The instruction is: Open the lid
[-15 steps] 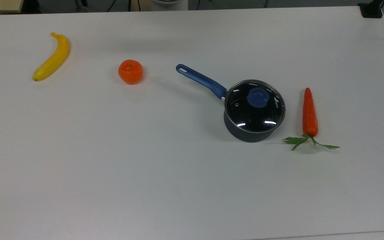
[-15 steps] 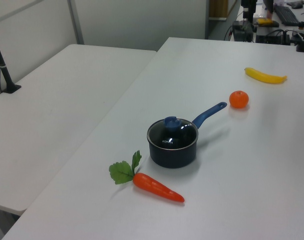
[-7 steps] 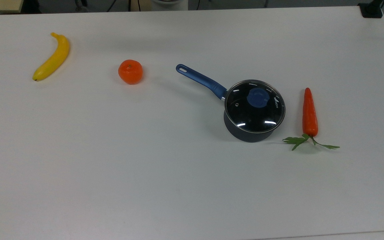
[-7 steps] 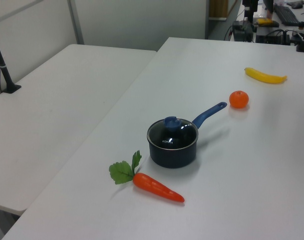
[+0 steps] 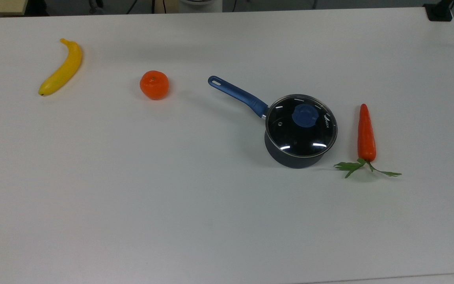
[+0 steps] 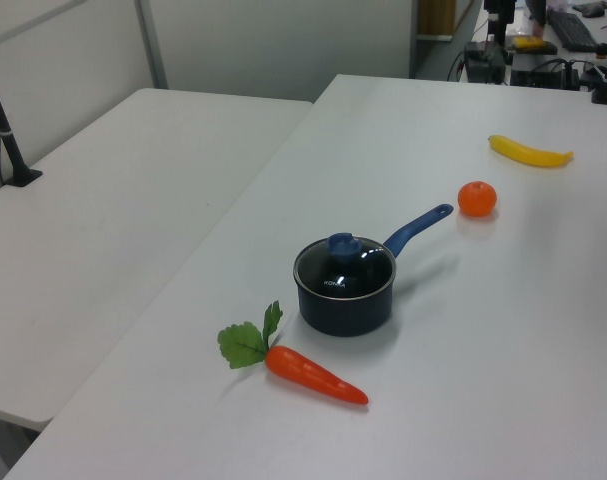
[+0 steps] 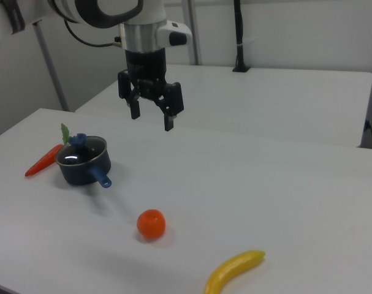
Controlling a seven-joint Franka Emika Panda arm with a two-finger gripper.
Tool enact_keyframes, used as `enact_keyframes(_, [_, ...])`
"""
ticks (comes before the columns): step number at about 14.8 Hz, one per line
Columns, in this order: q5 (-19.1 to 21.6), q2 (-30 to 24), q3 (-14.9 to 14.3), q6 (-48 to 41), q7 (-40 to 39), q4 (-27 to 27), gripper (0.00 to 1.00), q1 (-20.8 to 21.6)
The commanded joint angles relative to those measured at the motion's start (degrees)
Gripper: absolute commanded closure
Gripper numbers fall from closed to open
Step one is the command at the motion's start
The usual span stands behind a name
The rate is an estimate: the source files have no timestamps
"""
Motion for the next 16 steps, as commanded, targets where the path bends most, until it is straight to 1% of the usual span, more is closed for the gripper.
enact_keyframes(1, [0.2,-1.3,-0.2,-0.6,-0.8,-0.8,0.0,0.0])
enact_keyframes(12, [0.1,-1.3,0.1,-0.6,-0.1,-0.9,0.0,0.6])
enact_keyframes(16, [0.9,-0.6,0.2,-0.5,-0.1,-0.9,0.0,0.7])
